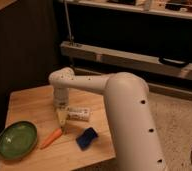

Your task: Stand the bottle upright

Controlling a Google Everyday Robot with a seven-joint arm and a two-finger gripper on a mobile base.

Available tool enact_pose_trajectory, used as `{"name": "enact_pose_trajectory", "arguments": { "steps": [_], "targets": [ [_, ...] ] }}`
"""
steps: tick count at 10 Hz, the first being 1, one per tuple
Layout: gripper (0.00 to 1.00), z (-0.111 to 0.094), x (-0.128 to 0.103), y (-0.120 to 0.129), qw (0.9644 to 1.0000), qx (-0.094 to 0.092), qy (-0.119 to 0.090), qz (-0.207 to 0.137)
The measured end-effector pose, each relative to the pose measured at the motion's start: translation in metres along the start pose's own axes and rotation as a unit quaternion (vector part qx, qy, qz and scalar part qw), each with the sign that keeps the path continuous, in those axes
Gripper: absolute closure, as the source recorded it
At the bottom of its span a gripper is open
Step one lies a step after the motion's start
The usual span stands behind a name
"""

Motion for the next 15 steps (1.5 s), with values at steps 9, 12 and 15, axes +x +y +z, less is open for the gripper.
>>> {"name": "enact_pose_trajectory", "arguments": {
  "steps": [9,12,15],
  "targets": [
    [0.46,0.0065,0.0013,0.0043,0.9996,-0.018,-0.011,-0.02],
    [0.46,0.0077,0.0022,0.0075,0.9983,-0.013,-0.048,-0.029],
    [0.46,0.0069,0.0058,0.0096,0.9961,-0.004,-0.078,-0.043]
  ]
}}
